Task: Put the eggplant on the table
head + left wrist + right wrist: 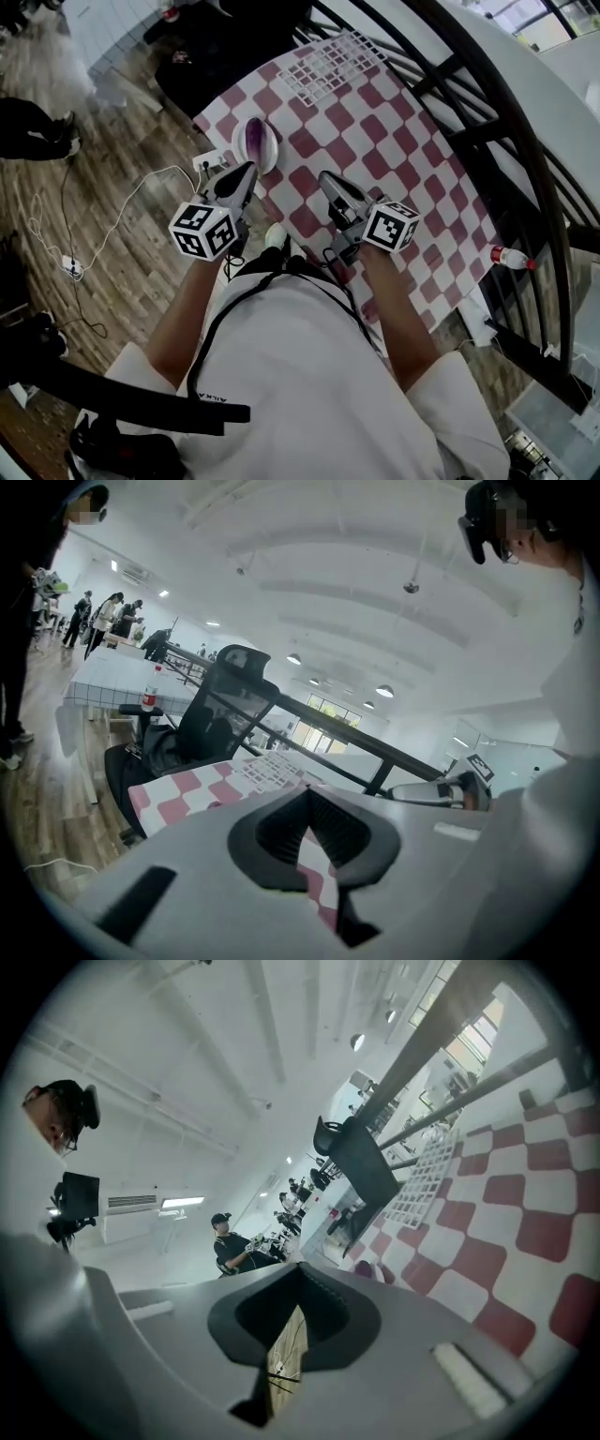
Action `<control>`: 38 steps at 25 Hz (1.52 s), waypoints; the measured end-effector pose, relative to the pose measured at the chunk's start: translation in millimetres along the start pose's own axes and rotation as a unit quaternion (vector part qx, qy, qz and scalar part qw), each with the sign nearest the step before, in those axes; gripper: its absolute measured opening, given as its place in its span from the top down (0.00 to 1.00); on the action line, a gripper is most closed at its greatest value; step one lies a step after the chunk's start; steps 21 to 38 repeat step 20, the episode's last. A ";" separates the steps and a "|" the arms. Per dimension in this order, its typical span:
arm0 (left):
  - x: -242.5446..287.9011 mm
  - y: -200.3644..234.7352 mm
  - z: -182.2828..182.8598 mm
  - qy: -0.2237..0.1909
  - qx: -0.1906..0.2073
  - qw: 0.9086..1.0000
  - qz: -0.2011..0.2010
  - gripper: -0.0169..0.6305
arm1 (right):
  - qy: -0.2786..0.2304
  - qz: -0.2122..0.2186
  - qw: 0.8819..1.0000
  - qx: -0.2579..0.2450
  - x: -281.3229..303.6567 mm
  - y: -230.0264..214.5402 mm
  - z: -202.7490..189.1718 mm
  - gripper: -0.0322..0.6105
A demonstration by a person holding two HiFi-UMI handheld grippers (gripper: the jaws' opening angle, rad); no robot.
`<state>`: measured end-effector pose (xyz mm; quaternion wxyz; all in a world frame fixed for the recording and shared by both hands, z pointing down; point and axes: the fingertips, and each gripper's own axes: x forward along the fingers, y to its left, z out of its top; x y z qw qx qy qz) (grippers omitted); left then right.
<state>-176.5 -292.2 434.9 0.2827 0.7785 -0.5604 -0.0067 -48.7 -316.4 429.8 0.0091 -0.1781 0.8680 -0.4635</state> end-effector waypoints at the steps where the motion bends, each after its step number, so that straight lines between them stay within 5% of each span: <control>1: -1.1 -3.4 2.1 0.000 0.003 1.000 -0.004 0.97 | -0.006 -0.001 1.000 -0.009 -5.1 4.5 1.8 0.94; 9: -9.4 -26.8 4.5 0.003 0.011 1.000 -0.025 0.97 | -0.052 -0.017 0.996 -0.073 -39.0 32.7 16.3 0.94; 38: 1.1 -38.2 2.5 0.011 0.022 0.999 -0.036 0.97 | -0.063 -0.035 0.993 -0.090 -60.8 24.7 14.7 0.94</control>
